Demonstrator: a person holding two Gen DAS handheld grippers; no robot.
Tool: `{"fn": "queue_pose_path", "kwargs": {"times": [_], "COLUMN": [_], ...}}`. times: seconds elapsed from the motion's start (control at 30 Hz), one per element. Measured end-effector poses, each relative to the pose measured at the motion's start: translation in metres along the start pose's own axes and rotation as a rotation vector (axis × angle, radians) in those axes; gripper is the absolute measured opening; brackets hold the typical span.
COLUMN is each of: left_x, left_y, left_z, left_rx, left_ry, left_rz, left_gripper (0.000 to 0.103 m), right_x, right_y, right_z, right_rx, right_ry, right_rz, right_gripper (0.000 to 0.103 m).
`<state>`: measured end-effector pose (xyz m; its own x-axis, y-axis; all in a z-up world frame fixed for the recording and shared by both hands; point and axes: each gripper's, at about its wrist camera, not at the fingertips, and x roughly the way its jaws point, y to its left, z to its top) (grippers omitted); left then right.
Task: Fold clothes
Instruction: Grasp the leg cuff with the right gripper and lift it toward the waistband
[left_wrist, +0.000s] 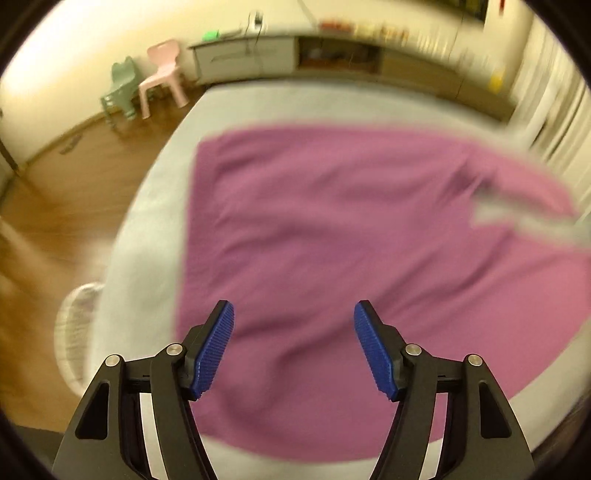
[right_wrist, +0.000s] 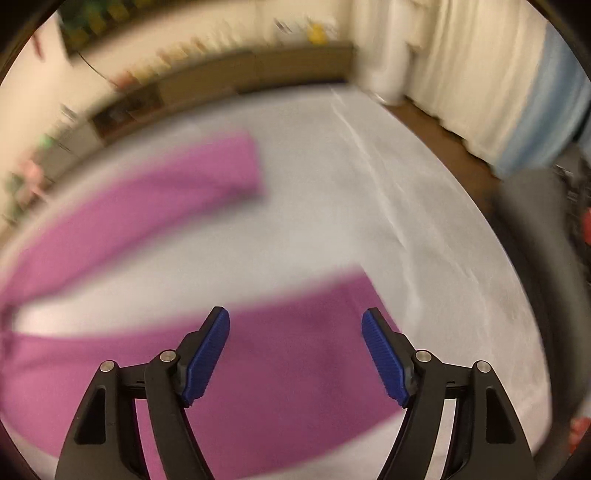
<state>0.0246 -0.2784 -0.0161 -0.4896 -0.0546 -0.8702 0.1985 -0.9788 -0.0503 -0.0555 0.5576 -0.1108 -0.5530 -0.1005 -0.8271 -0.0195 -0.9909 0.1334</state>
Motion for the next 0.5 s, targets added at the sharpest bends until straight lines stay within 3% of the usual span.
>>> {"fn": "queue_pose_path", "kwargs": {"times": [0.03,0.1,0.27,0.47,0.5], "left_x": [-0.003,0.001,0.017,0.073,0.084], "left_y": [-0.013,-0.030,-0.072,-0.062,-0.066], "left_z": [0.013,0.031,0.058,0.079,0.079], "left_rx": [-0.028,-0.047,-0.143,-0.354,-0.369], "left_ry": [-0.020,-0.026,-0.004,0.093,0.107], "left_rz": [-0.081,-0.155,-0.278,-0.485,-0.499], "left_gripper": [0.070,0.071,0.071,0.071,0.071], "right_x": [0.003,0.023,0.087,0.116,0.114], "right_y": [0.004,0.013,0.023,0.066,0.068], "right_z": [0.013,0.041,0.110,0.145,0.145], "right_rx": [0.000,-0.002,-0.010,-0.094,-0.110], "right_ry": [-0.004,0.018,0.080,0.135,0.128], "right_rz": [0.042,0.060,0.005,-0.044,-0.024], "right_gripper": [0.076,0.076,0.076,0.076,0.066]}}
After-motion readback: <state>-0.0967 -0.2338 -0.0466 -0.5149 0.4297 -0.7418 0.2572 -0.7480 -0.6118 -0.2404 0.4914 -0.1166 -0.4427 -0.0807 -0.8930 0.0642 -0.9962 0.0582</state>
